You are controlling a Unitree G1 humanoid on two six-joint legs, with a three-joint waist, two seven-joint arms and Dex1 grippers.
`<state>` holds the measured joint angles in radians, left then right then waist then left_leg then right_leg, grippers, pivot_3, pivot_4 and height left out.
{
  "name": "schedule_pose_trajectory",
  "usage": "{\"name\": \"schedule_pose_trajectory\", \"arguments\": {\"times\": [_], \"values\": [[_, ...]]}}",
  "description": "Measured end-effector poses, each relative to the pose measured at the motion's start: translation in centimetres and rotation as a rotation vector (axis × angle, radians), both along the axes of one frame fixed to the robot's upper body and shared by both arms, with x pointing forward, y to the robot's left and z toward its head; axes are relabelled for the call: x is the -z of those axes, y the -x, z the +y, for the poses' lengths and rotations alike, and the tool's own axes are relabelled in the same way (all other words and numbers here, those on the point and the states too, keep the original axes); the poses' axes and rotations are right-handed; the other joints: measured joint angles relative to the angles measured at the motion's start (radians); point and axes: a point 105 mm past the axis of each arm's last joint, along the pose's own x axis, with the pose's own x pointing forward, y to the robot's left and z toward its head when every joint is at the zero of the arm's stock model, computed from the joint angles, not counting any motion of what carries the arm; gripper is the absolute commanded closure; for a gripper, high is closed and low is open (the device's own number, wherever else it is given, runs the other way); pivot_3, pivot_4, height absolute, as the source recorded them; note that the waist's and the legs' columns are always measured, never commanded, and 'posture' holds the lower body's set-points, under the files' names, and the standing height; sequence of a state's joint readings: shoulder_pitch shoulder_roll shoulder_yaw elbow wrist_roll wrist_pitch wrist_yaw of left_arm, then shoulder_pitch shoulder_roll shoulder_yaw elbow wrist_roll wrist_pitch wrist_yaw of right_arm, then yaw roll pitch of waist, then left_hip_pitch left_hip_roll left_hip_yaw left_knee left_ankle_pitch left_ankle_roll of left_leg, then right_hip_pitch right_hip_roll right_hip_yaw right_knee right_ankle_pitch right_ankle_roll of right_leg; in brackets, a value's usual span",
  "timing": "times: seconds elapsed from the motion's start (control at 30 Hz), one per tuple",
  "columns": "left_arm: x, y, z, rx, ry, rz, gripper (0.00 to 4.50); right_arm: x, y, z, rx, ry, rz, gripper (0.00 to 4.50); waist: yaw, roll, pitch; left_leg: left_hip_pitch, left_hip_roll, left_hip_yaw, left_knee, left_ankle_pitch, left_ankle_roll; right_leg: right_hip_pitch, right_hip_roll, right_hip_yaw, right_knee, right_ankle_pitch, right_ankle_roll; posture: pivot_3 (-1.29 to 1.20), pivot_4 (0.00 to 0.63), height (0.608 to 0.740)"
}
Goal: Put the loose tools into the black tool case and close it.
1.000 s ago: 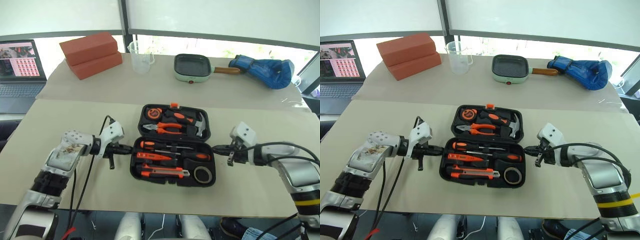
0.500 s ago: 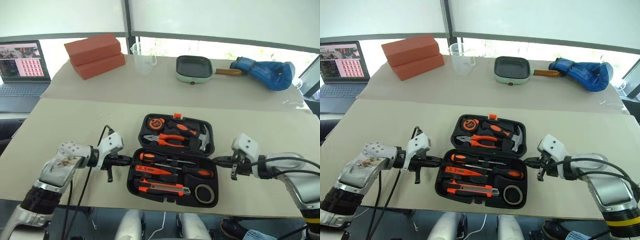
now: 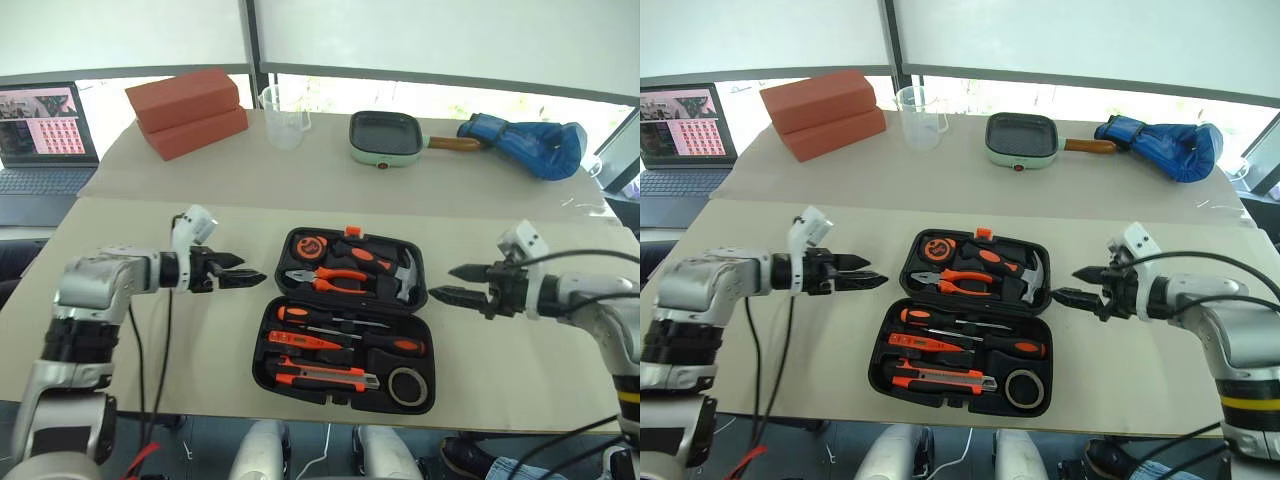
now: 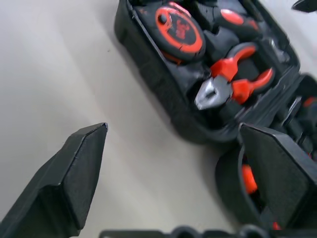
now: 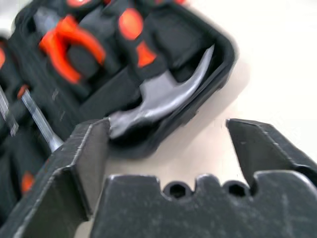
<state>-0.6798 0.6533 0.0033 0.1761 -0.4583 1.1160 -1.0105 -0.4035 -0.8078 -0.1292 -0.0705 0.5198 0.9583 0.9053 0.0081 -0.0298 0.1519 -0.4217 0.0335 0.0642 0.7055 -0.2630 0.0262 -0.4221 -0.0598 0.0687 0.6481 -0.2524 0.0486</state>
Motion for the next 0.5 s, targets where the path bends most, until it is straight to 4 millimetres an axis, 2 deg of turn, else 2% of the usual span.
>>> {"name": "schedule_pose_trajectory", "arguments": {"times": [0.17,0.2,0.23,0.27,0.33,0.5], "values": [[0.3,-0.5,-1.0,-0.001,0.013,0.035,0.00,1.8,-0.5,-0.1,0.032,-0.002,0.093,0.29,-0.002,0.000,0.000,0.000,0.000,0.000,0.000,0.000,0.000,-0.001,0.000,0.000,0.000,0.000,0.000,0.00,0.150,0.740],[0.6,-0.8,-1.2,-0.011,0.024,0.049,0.00,2.3,-0.5,0.0,0.027,0.009,0.112,0.68,-0.002,0.000,0.000,0.000,0.000,0.000,0.000,0.000,0.000,-0.001,0.000,0.000,0.000,0.000,0.000,0.00,0.150,0.740],[0.6,-0.9,-1.4,-0.014,0.028,0.053,0.00,2.5,-0.4,0.1,0.021,0.014,0.118,0.81,-0.002,0.000,0.000,-0.001,0.000,0.000,0.000,0.000,0.000,-0.001,0.000,0.000,0.000,0.000,0.000,0.00,0.150,0.740],[0.7,-1.0,-1.5,-0.016,0.030,0.054,0.26,2.6,-0.4,0.2,0.018,0.015,0.122,1.01,-0.002,0.000,0.000,-0.001,0.000,0.000,0.000,0.000,0.000,-0.001,0.000,0.000,0.000,0.000,0.000,0.00,0.150,0.740],[0.7,-1.2,-1.4,-0.026,0.030,0.057,0.84,2.8,-0.4,0.3,0.015,0.020,0.127,1.75,-0.004,0.000,0.000,0.000,0.000,0.000,0.000,0.000,0.000,-0.001,0.000,0.000,0.000,0.000,0.000,0.00,0.150,0.740],[1.0,-1.4,-1.7,-0.032,0.035,0.060,2.73,2.8,-0.6,1.2,-0.003,0.004,0.123,3.38,-0.008,0.000,0.000,0.000,0.000,0.000,0.000,0.000,0.000,0.000,0.000,0.000,0.000,0.000,0.000,0.00,0.150,0.740]]}}
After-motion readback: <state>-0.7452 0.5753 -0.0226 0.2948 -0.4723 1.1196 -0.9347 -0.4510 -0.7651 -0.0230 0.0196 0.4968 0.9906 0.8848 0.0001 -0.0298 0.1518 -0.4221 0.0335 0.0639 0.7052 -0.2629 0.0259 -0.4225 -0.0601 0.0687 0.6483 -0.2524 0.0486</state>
